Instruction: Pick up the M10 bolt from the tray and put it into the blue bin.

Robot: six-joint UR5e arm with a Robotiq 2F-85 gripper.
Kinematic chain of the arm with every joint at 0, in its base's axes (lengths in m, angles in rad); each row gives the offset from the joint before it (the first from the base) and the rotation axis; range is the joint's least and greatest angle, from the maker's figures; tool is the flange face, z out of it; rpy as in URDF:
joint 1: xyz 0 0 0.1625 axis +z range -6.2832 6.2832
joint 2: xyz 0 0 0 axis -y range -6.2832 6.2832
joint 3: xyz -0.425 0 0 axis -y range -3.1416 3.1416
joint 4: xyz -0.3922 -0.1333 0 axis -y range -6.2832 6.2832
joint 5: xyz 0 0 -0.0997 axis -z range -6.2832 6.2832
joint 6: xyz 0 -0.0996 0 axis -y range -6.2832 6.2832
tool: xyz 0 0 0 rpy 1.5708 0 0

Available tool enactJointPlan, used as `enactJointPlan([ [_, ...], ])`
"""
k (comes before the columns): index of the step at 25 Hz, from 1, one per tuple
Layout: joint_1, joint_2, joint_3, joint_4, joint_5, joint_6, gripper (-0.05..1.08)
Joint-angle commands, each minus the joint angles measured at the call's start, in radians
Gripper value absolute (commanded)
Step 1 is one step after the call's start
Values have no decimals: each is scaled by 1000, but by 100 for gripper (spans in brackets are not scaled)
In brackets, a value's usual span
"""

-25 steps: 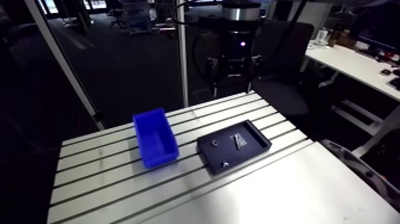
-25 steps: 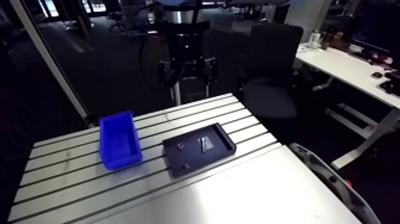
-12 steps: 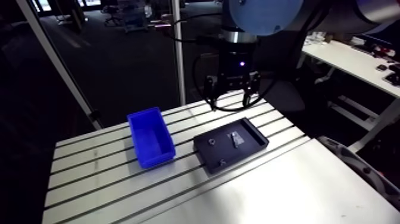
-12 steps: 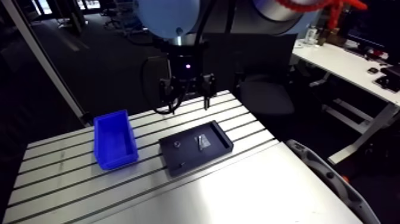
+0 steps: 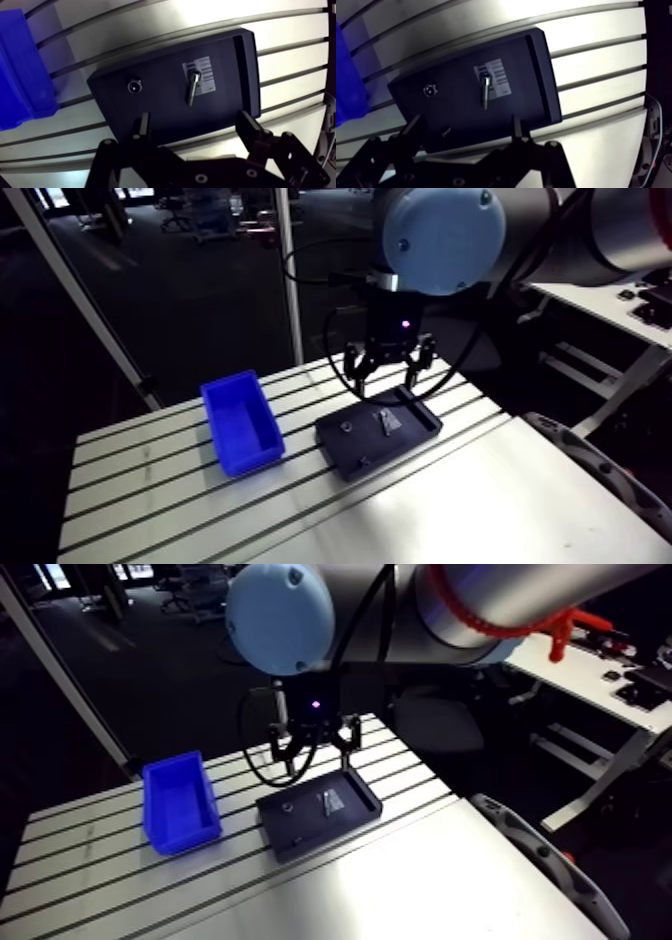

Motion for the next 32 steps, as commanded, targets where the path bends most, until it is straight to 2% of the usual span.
enactJointPlan([
  [1,-6,27,12,-38,3,6,29],
  [6,-6,56,20,-49,6,9,39],
  [15,-12,60,51,-58,4,12,41],
  [32,-29,82,60,-89,8,21,50],
])
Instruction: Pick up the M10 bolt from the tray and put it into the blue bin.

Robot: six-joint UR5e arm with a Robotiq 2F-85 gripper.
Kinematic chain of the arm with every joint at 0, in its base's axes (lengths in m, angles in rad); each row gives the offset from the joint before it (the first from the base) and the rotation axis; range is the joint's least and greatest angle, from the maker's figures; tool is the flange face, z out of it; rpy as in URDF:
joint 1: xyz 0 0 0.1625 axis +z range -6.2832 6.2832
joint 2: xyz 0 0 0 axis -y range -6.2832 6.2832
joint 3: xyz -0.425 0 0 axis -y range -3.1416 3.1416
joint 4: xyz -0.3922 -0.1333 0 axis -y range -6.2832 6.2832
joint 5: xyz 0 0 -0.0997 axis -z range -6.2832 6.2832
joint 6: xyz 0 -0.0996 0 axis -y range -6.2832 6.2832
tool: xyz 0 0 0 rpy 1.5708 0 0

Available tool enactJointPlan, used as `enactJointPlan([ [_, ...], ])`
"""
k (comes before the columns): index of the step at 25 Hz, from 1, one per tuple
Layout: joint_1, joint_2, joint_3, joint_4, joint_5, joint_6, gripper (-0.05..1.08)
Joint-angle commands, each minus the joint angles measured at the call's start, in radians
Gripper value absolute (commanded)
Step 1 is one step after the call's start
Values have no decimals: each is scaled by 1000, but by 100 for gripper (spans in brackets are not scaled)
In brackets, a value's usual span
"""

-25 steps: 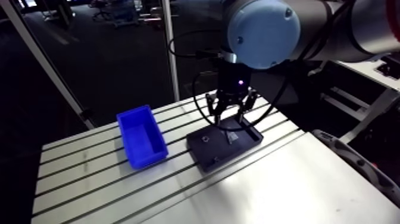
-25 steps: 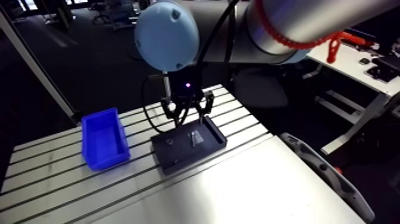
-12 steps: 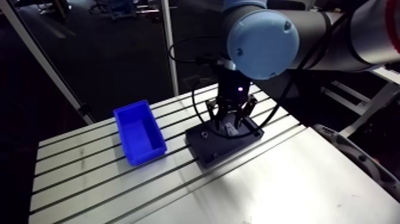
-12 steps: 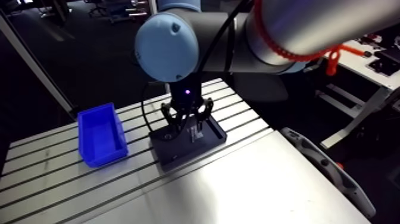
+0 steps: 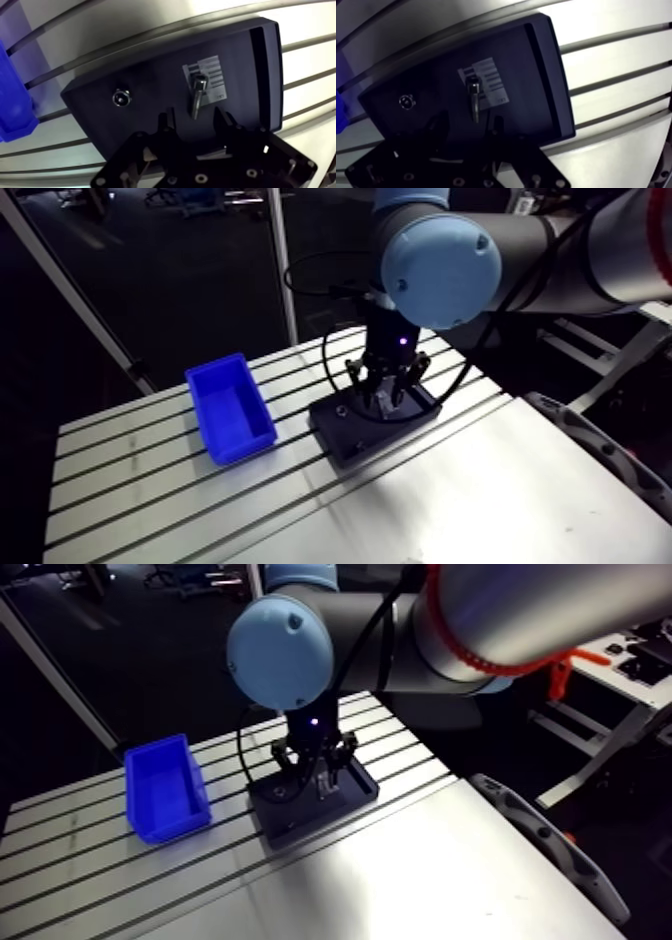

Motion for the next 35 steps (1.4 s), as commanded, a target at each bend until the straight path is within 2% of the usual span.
enactJointPlan([
  [1,-11,7,-3,-6,0,0,51],
  [9,-13,15,-1,-21,0,0,59],
  [20,-13,27,-3,-24,-1,1,60],
  [35,-11,33,-3,-24,-1,0,67],
])
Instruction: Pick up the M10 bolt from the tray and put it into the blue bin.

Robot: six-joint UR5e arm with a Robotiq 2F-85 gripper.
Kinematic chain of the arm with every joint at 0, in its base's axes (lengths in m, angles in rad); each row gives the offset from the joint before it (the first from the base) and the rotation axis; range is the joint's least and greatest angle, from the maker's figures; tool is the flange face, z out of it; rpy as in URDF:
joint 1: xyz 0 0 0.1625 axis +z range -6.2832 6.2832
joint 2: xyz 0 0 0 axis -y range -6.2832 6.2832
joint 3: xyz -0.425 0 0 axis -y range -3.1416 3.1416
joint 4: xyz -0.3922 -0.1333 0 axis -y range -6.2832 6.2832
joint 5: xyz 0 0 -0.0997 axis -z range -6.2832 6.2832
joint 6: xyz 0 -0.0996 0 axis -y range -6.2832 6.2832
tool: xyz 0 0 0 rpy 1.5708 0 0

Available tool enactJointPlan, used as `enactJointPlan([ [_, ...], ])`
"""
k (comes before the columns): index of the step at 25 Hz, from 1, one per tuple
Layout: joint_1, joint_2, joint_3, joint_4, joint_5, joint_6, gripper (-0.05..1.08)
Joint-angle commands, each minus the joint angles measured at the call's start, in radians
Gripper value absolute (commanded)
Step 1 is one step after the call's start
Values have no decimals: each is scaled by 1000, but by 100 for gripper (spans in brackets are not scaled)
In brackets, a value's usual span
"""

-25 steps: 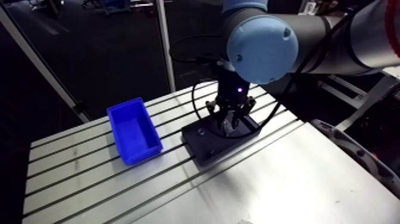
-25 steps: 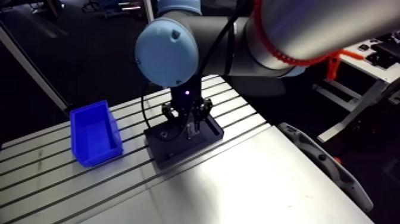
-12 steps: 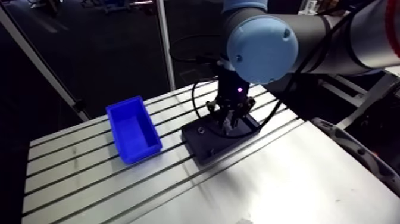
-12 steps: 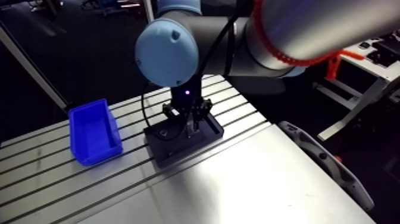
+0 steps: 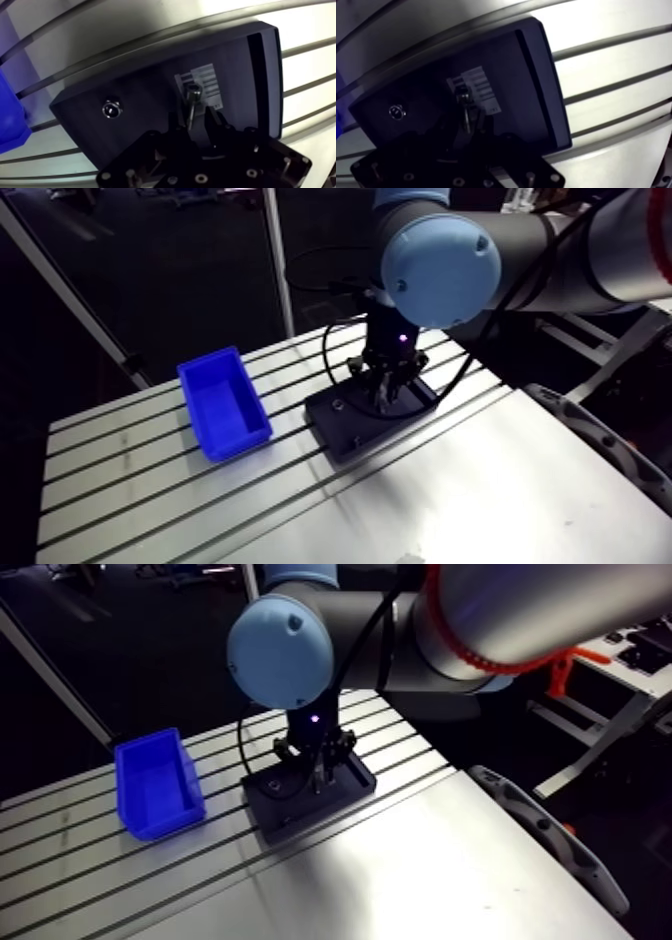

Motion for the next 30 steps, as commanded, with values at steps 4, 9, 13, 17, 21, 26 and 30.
enactJointPlan([
  [4,-1,7,-1,0,0,-1,69],
  [9,0,9,-4,-3,0,-1,71],
  [13,0,9,-7,-8,-2,-1,73],
  [17,0,10,-4,-11,-2,-1,75],
  [21,0,12,-4,-12,-2,-1,76],
  [26,0,12,-4,-12,-2,-3,78],
  [30,0,15,-4,-14,-2,-4,79],
])
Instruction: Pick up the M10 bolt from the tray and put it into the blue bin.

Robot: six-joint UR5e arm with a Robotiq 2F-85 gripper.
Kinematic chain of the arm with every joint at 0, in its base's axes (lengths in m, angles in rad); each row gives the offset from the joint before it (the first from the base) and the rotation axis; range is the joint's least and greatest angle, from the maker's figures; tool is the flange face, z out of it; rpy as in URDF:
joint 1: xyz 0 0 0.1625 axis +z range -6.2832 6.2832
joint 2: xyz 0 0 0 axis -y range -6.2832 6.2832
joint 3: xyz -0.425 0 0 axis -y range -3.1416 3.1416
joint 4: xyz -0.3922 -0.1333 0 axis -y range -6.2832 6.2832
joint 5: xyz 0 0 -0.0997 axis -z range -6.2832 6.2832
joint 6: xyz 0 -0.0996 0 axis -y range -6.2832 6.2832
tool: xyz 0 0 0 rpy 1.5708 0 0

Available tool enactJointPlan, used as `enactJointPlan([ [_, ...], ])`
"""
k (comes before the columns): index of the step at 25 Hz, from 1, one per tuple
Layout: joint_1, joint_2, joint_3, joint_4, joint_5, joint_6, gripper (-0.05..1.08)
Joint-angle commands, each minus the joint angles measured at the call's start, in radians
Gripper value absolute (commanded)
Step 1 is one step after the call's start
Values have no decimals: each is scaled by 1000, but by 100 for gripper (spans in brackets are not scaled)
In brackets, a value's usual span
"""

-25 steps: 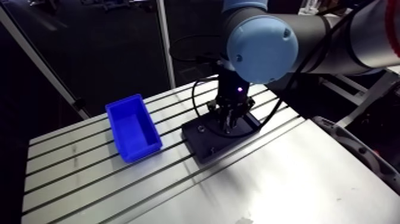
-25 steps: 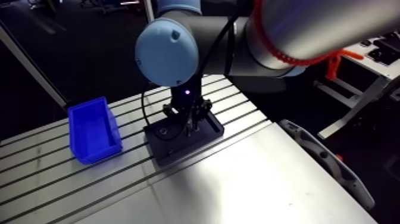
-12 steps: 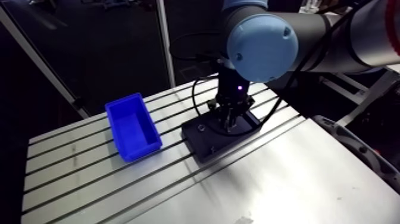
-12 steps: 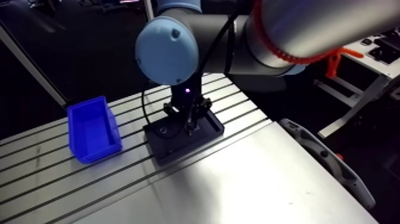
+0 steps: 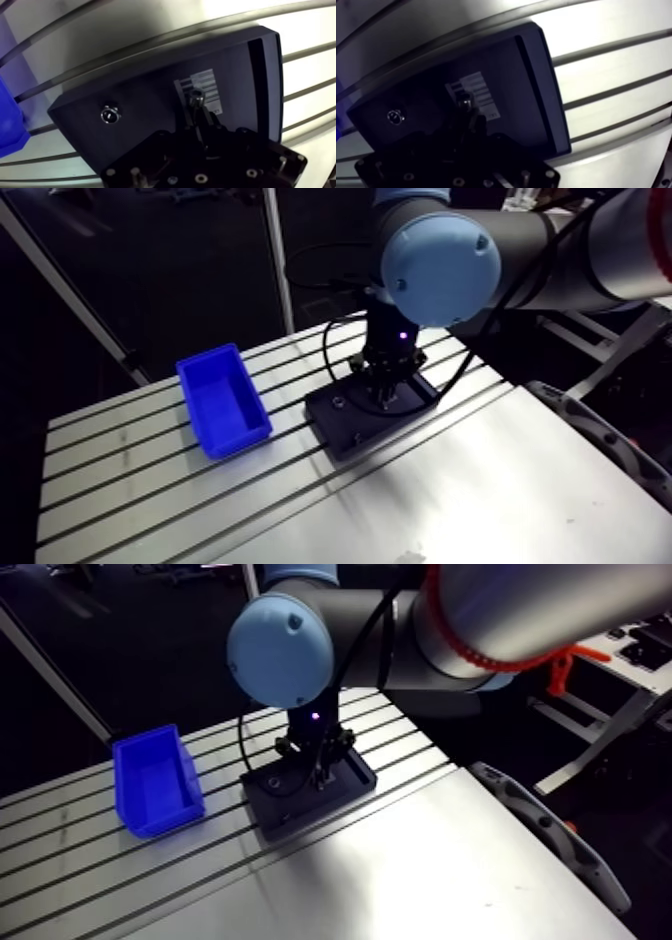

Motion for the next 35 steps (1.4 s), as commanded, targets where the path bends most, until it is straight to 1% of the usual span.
enactJointPlan([
  [1,0,2,-1,-2,0,-3,80],
  [6,-2,-7,-3,0,0,-8,85],
  [7,-2,-10,-6,1,3,-11,85],
  [10,-2,-25,-15,18,-3,-13,89],
  [12,0,-39,-23,60,-5,-14,89],
  [14,2,-59,-37,139,-6,-23,91],
  [15,5,-71,-43,179,-6,-43,91],
  [17,6,-104,-58,225,-6,-109,93],
  [20,17,-133,-110,301,-6,-186,95],
  [22,51,-136,-152,348,-2,-273,97],
  [25,106,-137,-204,383,0,-438,98],
  [28,172,-139,-238,419,5,-628,98],
  [32,250,-134,-264,406,-5,-830,98],
  [33,269,-134,-267,400,-6,-902,98],
  [35,301,-134,-271,360,-9,-990,98],
])
